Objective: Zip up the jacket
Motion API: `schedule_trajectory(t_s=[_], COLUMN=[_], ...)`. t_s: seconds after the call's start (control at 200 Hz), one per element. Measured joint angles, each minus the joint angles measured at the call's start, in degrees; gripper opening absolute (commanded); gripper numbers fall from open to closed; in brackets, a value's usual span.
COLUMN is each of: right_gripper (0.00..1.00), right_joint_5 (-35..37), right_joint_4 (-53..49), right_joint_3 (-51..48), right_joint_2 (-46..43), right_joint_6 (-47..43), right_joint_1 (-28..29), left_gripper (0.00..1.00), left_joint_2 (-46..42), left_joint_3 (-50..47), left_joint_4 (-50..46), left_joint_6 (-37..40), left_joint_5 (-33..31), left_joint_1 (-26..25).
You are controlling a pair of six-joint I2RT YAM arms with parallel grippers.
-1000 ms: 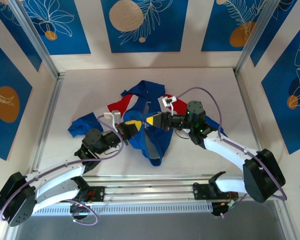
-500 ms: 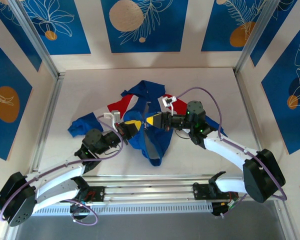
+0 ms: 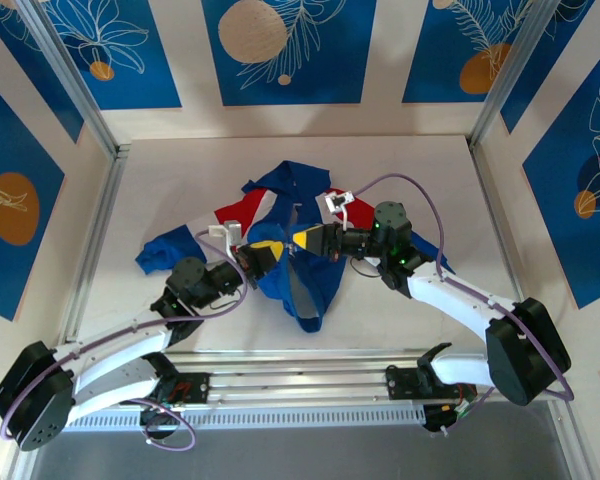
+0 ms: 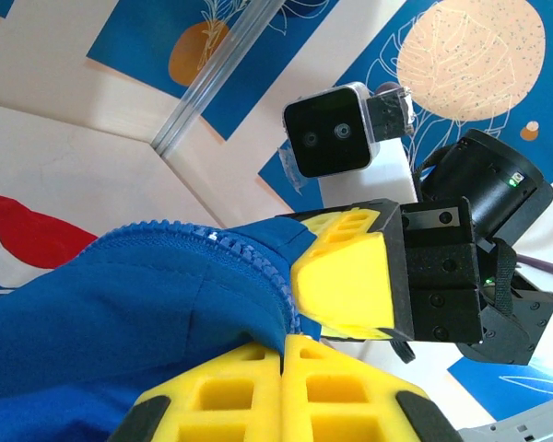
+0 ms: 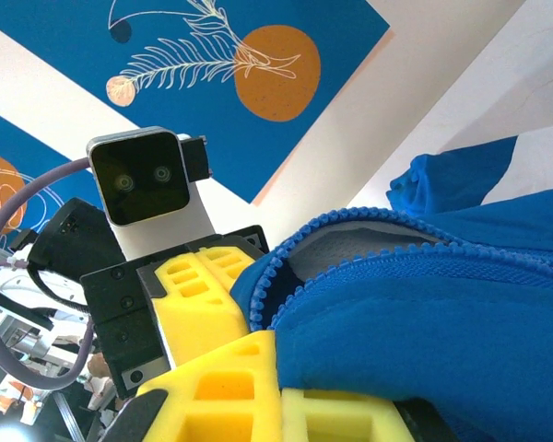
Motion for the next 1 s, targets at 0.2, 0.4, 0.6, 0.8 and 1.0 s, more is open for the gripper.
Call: schedule_trajectory(t_s=[0.2, 0.4, 0.6, 0.8, 1.0], right_gripper=[0.0, 0.0, 0.0, 0.0, 0.0], right_joint_5=[0.2, 0.7, 1.2, 1.3, 1.3], right_joint_4=[0.9, 2.2, 2.7, 3.0, 2.5], right_joint_3=[0.0, 0.0, 0.0, 0.0, 0.0], right_joint_2=[0.0, 0.0, 0.0, 0.3, 0.6], right_joint_6=[0.7, 1.9, 2.7, 3.4, 3.4], right_joint_1=[0.0, -0.1, -0.2, -0.3, -0.3], left_gripper=[0.0, 0.0, 0.0, 0.0, 0.0], left_joint_2=[1.0, 1.8, 2.4, 2.8, 2.7], left_joint_3=[-0.5, -0.9, -0.9, -0.8, -0.7], left_joint_4=[2.5, 4.4, 5.2, 4.4, 2.3], left_joint_6=[-1.3, -2.1, -2.3, -1.4, -0.3], left_joint_5=[0.0, 0.5, 1.1, 2.3, 2.7], left_joint_1=[0.0, 0.0, 0.0, 0.0, 0.0])
